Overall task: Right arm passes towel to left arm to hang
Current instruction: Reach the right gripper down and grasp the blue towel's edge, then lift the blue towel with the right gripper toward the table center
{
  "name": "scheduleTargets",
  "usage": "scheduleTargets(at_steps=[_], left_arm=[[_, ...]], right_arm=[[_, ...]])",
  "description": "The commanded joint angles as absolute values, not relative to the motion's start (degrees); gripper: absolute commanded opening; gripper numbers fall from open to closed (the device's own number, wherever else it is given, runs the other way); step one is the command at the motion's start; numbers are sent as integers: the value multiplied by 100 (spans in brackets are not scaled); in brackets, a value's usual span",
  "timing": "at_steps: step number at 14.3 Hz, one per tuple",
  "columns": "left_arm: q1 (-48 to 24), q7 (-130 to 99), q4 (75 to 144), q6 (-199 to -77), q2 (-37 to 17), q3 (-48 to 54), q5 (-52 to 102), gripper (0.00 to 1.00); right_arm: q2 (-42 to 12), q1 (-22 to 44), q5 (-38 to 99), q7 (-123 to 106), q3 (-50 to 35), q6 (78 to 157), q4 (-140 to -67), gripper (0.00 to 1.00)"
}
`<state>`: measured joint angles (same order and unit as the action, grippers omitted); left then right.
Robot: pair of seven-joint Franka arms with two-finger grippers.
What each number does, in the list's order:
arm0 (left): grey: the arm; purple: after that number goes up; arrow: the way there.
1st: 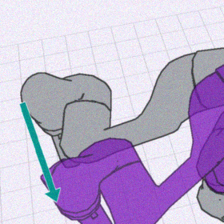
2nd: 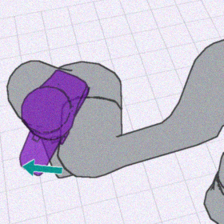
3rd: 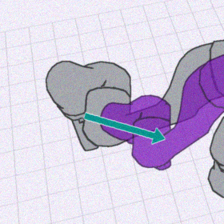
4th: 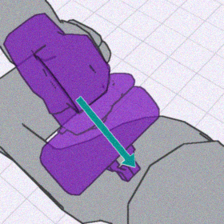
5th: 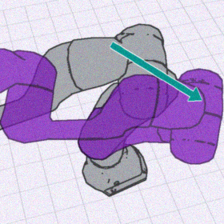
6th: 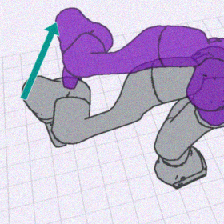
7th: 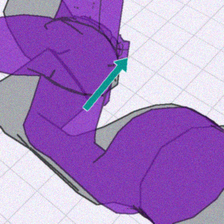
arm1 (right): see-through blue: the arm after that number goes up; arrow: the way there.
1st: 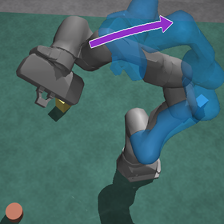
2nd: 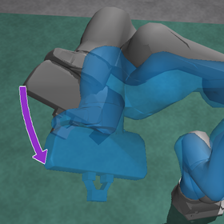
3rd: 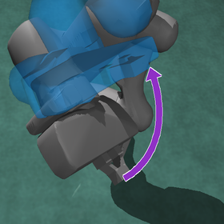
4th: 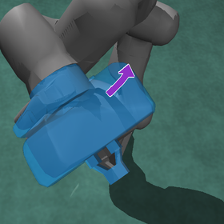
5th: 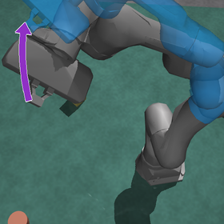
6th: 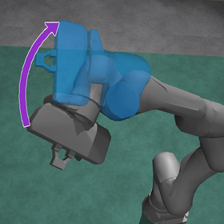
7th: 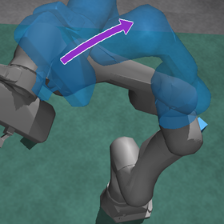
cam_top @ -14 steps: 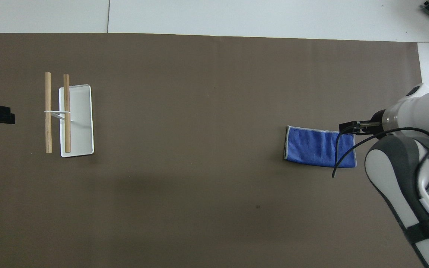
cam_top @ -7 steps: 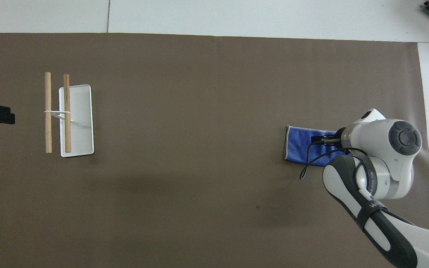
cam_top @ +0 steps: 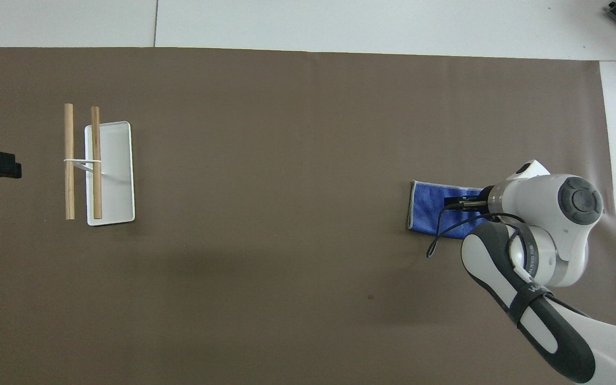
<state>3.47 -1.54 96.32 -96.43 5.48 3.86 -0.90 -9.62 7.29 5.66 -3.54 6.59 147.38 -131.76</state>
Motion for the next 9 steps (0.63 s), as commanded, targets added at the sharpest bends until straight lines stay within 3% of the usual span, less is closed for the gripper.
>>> scheduleTargets(at_steps=[1, 3, 9], left_arm=[[378, -105, 9694, -9571, 650, 396, -44, 100], [378, -105, 9694, -9571, 650, 396, -44, 100], [378, -105, 9694, -9571, 650, 396, -44, 100]], right_arm=[[-975, 765, 729, -501, 659, 14801, -13201, 0], [-932, 834, 852, -379, 650, 14644, -13062, 0], [-826, 905, 1414, -325, 615, 13106, -11788, 0]])
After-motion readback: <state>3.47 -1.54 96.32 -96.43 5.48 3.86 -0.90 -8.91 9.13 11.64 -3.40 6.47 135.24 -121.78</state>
